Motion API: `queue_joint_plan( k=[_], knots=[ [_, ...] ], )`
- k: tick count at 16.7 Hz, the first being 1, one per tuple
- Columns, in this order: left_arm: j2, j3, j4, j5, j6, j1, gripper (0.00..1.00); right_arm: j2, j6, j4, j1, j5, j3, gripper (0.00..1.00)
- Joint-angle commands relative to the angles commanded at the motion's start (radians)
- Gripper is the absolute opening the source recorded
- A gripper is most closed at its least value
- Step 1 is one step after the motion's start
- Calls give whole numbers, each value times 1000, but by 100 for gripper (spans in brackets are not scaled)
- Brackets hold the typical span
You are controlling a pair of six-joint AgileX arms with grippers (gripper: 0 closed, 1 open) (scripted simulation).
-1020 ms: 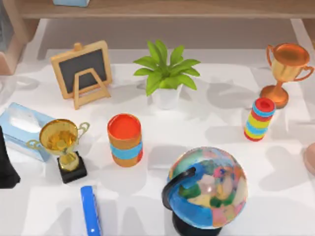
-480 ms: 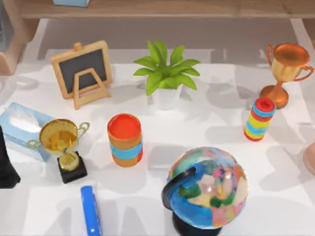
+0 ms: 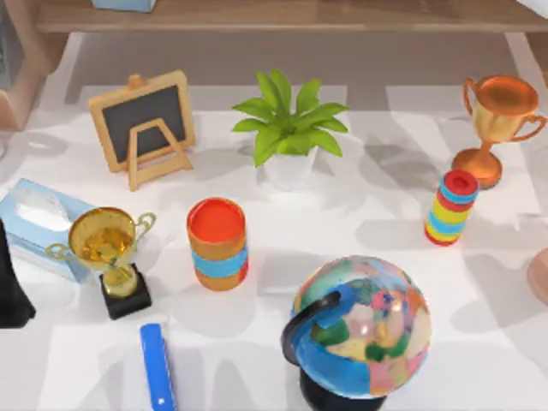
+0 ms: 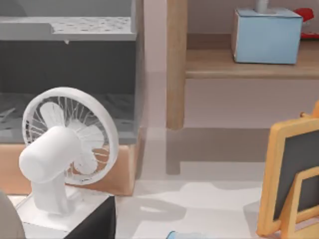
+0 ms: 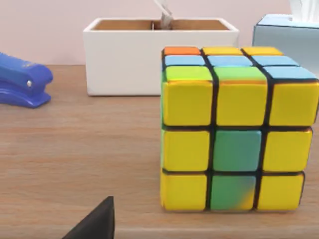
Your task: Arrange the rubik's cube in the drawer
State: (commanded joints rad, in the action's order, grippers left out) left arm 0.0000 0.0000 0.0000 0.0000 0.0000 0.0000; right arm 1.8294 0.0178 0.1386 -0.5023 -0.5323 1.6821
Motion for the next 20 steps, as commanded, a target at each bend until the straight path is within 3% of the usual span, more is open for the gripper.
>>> queue_joint_plan(
  k=[7,20],
  knots=[
    [0,0,0,0,0,0,100,5,0,-7,7,6,11,100],
    [0,0,0,0,0,0,100,229,-2,-85,66,62,316,100]
  ],
)
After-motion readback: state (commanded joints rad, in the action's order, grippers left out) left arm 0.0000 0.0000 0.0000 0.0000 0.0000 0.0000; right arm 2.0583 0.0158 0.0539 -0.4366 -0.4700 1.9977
